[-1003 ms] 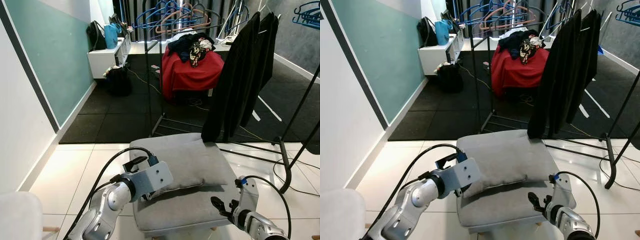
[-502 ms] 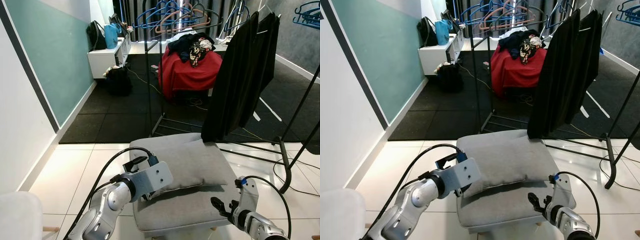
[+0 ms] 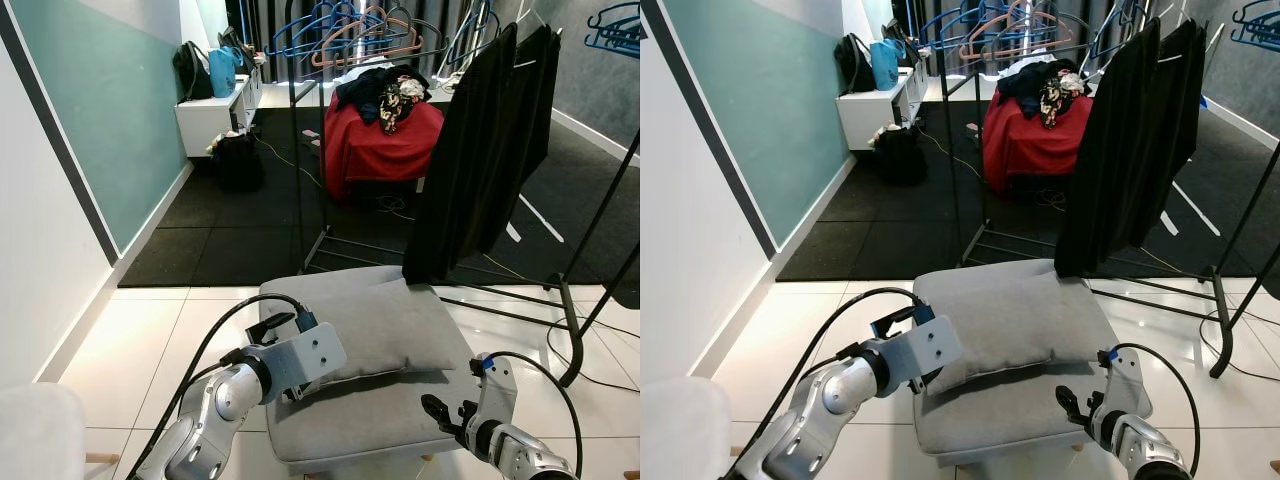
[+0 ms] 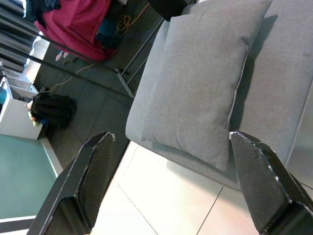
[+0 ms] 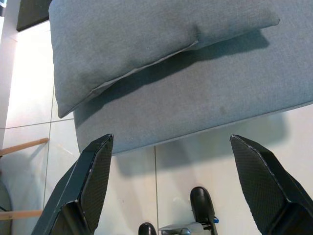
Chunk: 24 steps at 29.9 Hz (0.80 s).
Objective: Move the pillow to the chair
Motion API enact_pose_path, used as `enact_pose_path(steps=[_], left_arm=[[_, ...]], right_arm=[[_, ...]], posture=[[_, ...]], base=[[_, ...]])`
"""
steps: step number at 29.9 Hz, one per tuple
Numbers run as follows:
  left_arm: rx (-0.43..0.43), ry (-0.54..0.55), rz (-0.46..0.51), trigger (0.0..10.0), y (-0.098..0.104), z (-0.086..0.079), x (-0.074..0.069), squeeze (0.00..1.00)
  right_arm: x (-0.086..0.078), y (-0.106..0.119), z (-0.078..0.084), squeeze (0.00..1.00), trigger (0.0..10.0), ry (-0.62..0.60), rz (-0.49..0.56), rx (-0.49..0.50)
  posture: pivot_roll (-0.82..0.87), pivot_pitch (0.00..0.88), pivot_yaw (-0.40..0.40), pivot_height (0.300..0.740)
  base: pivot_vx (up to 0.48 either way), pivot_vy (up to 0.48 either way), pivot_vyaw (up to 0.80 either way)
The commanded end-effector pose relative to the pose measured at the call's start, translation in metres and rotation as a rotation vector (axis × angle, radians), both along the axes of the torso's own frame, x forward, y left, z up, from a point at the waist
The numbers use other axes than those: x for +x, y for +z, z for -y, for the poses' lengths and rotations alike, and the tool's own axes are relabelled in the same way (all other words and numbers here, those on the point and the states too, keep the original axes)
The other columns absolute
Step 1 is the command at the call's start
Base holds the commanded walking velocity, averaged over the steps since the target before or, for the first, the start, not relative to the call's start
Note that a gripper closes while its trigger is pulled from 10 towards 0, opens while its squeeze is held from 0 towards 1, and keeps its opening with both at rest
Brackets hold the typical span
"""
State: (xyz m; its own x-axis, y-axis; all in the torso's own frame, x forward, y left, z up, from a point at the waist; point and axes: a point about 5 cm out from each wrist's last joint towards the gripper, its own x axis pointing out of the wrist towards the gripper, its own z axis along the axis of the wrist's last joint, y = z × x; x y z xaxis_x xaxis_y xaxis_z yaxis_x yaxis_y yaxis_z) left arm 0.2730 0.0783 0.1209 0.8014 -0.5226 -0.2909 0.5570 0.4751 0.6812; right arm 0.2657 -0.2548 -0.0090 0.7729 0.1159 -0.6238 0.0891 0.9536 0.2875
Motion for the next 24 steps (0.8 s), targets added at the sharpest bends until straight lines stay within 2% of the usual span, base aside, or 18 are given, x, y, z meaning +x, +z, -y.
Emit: enact_pose_path(steps=[1,24], left_arm=[[0.005,-0.008,0.001,10.0,0.0025,0.0017,0.0004,0.0],[0.002,-0.009,0.0,10.0,0.0016,0.002,-0.0027,0.0]], right_arm=[[0.0007,0.0009,0.0006,0.0,10.0,-0.007,0.003,0.008],[-0.002,-0.0006,0.002,0.0,10.0,-0.008,0.002,0.007]], posture=[[-0.1,0.012,0.025,0.725],[-0.09,0.014,0.038,0.725]], base=[[0.0,0.0,0.0],[0.0,0.0,0.0]])
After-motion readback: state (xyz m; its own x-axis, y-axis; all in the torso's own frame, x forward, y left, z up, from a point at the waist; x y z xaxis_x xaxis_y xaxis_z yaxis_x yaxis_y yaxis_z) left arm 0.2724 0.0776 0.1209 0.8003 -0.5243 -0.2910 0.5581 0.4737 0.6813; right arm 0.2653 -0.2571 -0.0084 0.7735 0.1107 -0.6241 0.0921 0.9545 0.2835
